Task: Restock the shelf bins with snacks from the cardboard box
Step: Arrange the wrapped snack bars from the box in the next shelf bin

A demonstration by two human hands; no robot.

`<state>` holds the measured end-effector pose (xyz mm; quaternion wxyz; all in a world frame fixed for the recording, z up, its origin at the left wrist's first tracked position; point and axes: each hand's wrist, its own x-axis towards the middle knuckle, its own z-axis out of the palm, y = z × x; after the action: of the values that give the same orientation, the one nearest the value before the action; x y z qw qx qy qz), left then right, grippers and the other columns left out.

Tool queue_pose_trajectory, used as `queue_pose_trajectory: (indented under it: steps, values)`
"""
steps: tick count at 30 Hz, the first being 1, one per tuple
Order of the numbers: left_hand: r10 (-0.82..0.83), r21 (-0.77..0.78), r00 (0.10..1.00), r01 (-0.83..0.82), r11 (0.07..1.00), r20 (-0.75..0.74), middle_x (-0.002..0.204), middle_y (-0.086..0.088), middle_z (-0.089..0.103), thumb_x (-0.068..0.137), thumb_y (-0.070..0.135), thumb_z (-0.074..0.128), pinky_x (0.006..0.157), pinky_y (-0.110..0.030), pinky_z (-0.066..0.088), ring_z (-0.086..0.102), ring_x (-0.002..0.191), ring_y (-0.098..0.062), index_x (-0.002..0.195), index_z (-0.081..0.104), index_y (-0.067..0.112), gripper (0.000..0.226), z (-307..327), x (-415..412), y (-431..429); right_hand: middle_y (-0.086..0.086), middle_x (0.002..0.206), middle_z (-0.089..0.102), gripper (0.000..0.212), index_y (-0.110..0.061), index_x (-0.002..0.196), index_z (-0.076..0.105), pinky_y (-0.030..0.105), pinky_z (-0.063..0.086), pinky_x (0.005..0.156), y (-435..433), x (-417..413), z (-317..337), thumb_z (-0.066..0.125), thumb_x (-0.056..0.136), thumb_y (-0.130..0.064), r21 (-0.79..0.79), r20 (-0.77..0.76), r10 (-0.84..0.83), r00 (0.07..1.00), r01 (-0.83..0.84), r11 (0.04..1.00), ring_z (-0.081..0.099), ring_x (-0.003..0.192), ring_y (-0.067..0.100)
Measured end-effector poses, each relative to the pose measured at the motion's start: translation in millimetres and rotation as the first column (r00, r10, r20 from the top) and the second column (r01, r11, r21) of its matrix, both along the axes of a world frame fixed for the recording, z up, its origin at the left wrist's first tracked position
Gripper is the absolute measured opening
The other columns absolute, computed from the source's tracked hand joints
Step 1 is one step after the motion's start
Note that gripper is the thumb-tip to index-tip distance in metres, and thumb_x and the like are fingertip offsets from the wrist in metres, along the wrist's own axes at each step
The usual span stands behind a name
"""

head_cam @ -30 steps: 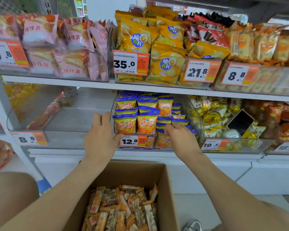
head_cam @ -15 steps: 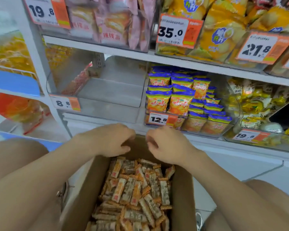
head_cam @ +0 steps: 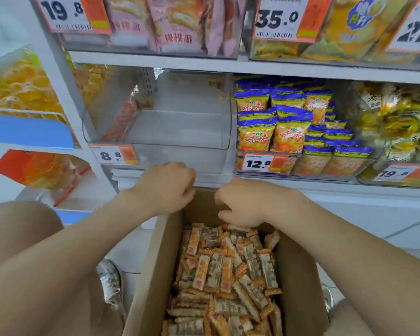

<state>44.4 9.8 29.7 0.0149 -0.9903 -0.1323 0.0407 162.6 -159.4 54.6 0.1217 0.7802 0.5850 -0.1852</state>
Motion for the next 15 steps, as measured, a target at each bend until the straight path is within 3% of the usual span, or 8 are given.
queue_pose_trajectory:
  steps: [3, 5, 8, 11, 15]
  values:
    - [0.070, -0.056, 0.945, -0.055, 0.997, 0.319, 0.105, -0.004, 0.057, 0.097, 0.034, 0.058, 0.071, -0.040, 0.050, 0.059, 0.101, -0.032, 0.107, 0.058, 0.019, 0.019, 7, -6, 9, 0.006, 0.102, 0.050, 0.032, -0.017, 0.120, 0.062, 0.043, 0.056, 0.083, 9, -20, 12, 0.050, 0.105, -0.043, 0.095, 0.054, -0.072, 0.996, 0.067, 0.993, 0.061, 0.101, 0.033]
    - [0.058, 0.012, 0.915, -0.068, 0.998, 0.399, 0.108, -0.010, 0.055, 0.092, 0.029, 0.065, 0.072, -0.045, 0.050, 0.056, 0.101, -0.037, 0.112, 0.058, 0.014, 0.026, 9, -10, 21, 0.010, 0.108, 0.057, 0.032, -0.018, 0.122, 0.062, 0.042, 0.054, 0.081, 13, -29, 18, 0.050, 0.106, -0.042, 0.259, 0.103, -0.143, 0.984, 0.113, 0.959, 0.062, 0.104, 0.035]
    - [0.162, 0.135, 0.930, -0.216, 0.967, 0.330, 0.122, -0.014, 0.053, 0.088, 0.024, 0.068, 0.085, -0.050, 0.049, 0.053, 0.111, -0.042, 0.131, 0.054, 0.014, 0.046, 14, -21, 51, 0.011, 0.107, 0.067, 0.025, -0.016, 0.117, 0.067, 0.041, 0.056, 0.077, 29, -30, 28, 0.055, 0.103, -0.033, 0.537, 0.112, -0.258, 0.960, 0.160, 0.828, 0.066, 0.099, 0.034]
    - [0.269, 0.187, 0.936, -0.313, 0.931, 0.229, 0.128, -0.012, 0.053, 0.089, 0.009, 0.060, 0.095, -0.050, 0.045, 0.053, 0.120, -0.040, 0.134, 0.054, 0.020, 0.047, 24, -34, 78, 0.009, 0.104, 0.071, 0.018, -0.017, 0.115, 0.067, 0.041, 0.056, 0.074, 54, -23, 36, 0.059, 0.100, -0.024, 0.681, 0.073, -0.294, 0.953, 0.168, 0.713, 0.068, 0.096, 0.034]
    - [0.300, 0.176, 0.942, -0.324, 0.929, 0.151, 0.125, -0.012, 0.062, 0.087, -0.005, 0.053, 0.100, -0.047, 0.044, 0.057, 0.123, -0.038, 0.128, 0.054, 0.021, 0.048, 31, -36, 92, 0.014, 0.119, 0.066, 0.026, -0.015, 0.126, 0.063, 0.046, 0.059, 0.081, 84, -7, 29, 0.060, 0.101, -0.016, 0.608, 0.140, -0.307, 0.942, 0.163, 0.777, 0.067, 0.107, 0.038]
